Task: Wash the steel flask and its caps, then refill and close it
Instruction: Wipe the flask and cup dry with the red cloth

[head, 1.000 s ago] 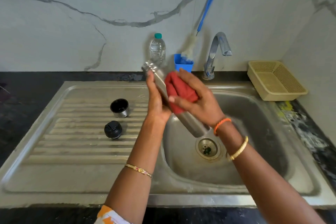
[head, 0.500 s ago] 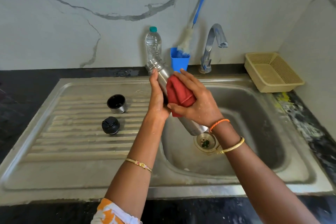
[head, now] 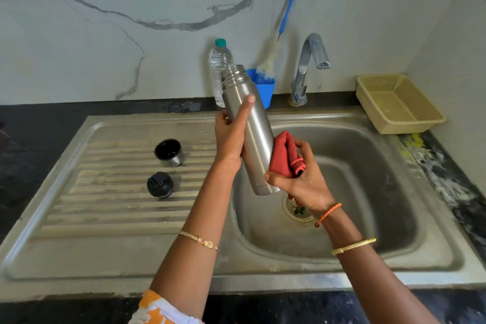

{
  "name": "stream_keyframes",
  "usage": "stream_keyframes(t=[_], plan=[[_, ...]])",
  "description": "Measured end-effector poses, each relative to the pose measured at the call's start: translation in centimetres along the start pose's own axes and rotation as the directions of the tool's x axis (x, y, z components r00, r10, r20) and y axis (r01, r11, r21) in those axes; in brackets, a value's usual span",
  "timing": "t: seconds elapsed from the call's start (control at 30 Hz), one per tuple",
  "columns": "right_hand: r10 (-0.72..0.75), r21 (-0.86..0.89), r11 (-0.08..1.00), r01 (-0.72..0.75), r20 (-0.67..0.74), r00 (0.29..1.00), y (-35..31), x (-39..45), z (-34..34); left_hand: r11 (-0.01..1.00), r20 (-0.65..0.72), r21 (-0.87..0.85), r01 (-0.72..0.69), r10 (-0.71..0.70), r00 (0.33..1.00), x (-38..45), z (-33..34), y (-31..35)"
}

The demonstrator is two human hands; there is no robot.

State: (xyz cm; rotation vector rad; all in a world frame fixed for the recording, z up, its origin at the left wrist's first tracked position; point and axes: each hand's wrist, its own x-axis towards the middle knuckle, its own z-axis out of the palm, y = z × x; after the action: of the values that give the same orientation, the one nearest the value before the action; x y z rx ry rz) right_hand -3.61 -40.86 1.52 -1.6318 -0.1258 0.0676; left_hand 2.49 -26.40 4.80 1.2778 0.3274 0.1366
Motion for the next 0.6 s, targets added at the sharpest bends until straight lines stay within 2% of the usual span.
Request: stream_keyframes(t=[0.1,0.2,0.23,0.33,0.4,0.43,0.5,0.6], plan=[[-0.057,-0.154,0.987,0.047,-0.063,0.996,0.6,-0.2,0.9,0.994,-0.121,0.106,0.035,-0.022,0.992,-0.3,0.1,-0.6],[-0.202,-0.336,0.925,0.179,-0.037,0.979,0.4,-0.2,1.7,0.999,-0.147,0.019,0.045,-0.042,0.988,0.0,-0.5,-0.6],[-0.269,-0.367,0.899,0.241,-0.027,0.963,0.1,0.0,2.2,0.998,-0.107,-0.006,0.059,-0.059,0.992,-0.2,-0.6,-0.5],[-0.516,-0.481,0.758,0.441,-0.028,0.856,-1.7,1.7,3.8,0.968,0.189,-0.152,0.200,-0.170,0.967,-1.2,-0.4,-0.5],[-0.616,-0.551,0.649,0.525,0.024,0.787,-3.8,3.9,4.4,0.927,0.282,-0.277,0.251,-0.172,0.944,-1.9,-0.2,-1.0],[-0.615,-0.533,0.649,0.544,0.055,0.787,-4.9,5.2,4.5,0.913,0.308,-0.321,0.250,-0.149,0.940,-1.9,-0.4,-1.2],[-0.536,-0.374,0.770,0.517,0.062,0.842,-7.2,7.7,4.4,0.907,0.351,-0.338,0.252,-0.127,0.928,-2.3,-0.5,-1.0],[-0.286,-0.088,0.953,0.289,0.048,0.957,-9.6,10.9,3.9,0.921,0.357,-0.303,0.244,-0.127,0.925,-2.5,-0.6,-0.8]])
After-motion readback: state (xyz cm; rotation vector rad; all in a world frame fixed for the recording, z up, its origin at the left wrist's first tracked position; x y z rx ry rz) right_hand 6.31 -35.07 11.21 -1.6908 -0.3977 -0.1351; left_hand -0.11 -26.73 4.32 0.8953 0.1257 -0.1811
